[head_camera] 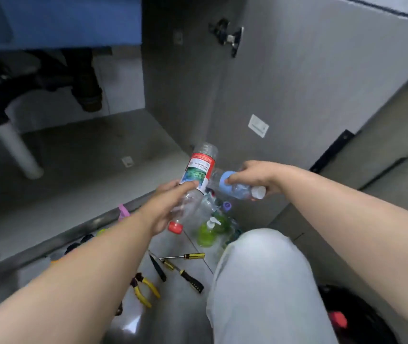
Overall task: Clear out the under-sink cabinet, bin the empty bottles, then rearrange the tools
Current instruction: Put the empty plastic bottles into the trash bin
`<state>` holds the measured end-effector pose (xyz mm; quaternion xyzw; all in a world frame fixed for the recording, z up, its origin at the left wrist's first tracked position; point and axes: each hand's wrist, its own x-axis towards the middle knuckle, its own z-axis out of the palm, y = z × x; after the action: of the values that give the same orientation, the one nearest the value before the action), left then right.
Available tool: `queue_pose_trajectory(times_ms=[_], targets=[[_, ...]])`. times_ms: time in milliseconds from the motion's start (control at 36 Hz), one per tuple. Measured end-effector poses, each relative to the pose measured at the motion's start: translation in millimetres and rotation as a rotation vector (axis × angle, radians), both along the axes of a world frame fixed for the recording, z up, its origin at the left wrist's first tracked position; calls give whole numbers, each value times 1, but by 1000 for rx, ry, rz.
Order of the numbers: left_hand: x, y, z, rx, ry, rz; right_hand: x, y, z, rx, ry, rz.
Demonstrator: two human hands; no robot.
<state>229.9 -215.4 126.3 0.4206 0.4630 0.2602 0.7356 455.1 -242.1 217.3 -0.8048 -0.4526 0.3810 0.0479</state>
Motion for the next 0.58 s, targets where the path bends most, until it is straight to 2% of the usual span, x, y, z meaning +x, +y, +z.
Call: queue_pose_trajectory(times_ms=[111, 250, 361, 417, 500, 583], targets=[[22, -17, 41, 105, 117, -236, 27, -60, 35, 18, -172, 66], [62, -50, 78, 247, 282, -552, 63, -136, 68, -131, -382, 193], [101, -74, 87, 556, 553, -716, 88, -196, 82, -255, -369, 174], [119, -87, 89, 627, 611, -772, 100, -224, 82, -282, -320, 133], [142, -112, 87, 620, 588, -806, 119, -259, 72, -283, -278, 43], [161, -136, 78, 512, 491, -790, 132, -288, 52, -276, -206, -37]])
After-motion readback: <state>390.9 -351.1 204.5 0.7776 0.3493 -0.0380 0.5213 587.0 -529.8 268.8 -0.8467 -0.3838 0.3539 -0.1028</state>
